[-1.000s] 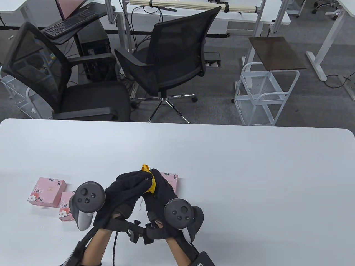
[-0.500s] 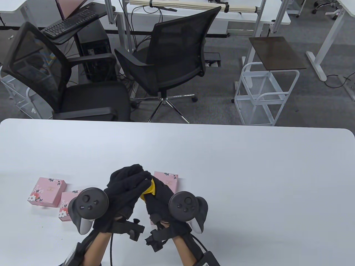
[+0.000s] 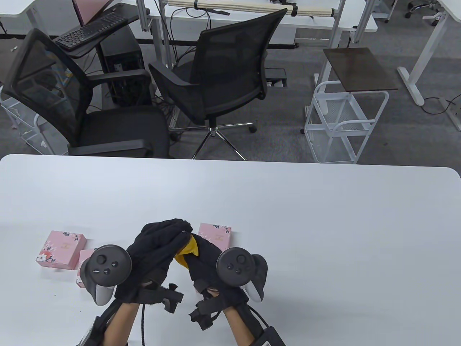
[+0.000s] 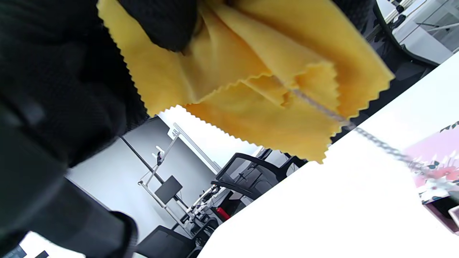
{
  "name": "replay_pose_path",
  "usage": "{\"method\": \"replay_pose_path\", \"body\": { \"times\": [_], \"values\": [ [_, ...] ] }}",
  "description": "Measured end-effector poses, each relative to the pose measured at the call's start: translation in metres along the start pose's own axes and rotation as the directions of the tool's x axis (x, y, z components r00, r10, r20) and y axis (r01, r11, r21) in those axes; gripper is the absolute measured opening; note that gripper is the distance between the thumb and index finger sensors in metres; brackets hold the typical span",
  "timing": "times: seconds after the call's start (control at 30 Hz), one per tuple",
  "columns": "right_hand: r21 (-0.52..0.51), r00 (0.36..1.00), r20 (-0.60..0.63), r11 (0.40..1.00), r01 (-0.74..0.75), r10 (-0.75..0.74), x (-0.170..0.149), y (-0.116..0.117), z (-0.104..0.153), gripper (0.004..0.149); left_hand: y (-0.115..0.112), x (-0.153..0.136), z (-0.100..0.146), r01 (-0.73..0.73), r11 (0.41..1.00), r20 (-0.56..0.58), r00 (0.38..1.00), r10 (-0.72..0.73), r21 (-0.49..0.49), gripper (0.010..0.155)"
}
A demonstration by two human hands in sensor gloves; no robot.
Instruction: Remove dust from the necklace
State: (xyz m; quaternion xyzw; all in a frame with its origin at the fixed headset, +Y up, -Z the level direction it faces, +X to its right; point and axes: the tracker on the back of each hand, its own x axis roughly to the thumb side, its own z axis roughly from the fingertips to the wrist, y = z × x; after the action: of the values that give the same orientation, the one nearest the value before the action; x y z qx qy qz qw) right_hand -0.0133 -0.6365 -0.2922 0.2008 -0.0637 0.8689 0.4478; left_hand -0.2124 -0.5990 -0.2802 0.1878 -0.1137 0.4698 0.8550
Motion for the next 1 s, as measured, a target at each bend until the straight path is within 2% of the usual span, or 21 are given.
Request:
{"method": "replay_pose_path", "body": {
  "times": [0.23, 0.43, 0.67, 0.8, 0.9, 1.0],
  "values": [
    [-0.079, 0.988, 0.002, 0.985, -0.156, 0.157, -0.001, 0.001, 0.002, 0.039, 0.003, -0.001, 0.000, -0.024, 1.000, 0.004, 1.000, 0.024, 0.009, 0.037],
    [0.015, 0.992, 0.015, 0.992, -0.123, 0.123, -0.002, 0.007, -0.001, 0.041, 0.004, -0.002, -0.001, -0.052, 0.999, 0.002, 0.999, 0.052, 0.016, 0.037],
    [0.002, 0.994, -0.004, 0.994, -0.113, 0.113, -0.009, 0.011, -0.001, 0.039, 0.006, -0.002, -0.002, -0.068, 0.998, 0.005, 0.998, 0.068, 0.013, 0.037],
    [0.035, 0.995, -0.013, 0.994, -0.099, 0.100, -0.011, 0.015, -0.001, 0.043, 0.008, -0.003, -0.003, -0.072, 0.997, 0.011, 0.997, 0.071, 0.023, 0.037],
    [0.075, 0.994, -0.009, 0.991, -0.108, 0.109, -0.011, 0.018, -0.002, 0.045, 0.011, -0.004, -0.003, -0.079, 0.996, 0.009, 0.997, 0.079, 0.033, 0.037],
    [0.169, 0.994, -0.013, 0.980, -0.107, 0.111, -0.011, 0.022, -0.004, 0.047, 0.014, -0.006, -0.004, -0.083, 0.996, 0.007, 0.997, 0.083, 0.037, 0.037]
  ]
}}
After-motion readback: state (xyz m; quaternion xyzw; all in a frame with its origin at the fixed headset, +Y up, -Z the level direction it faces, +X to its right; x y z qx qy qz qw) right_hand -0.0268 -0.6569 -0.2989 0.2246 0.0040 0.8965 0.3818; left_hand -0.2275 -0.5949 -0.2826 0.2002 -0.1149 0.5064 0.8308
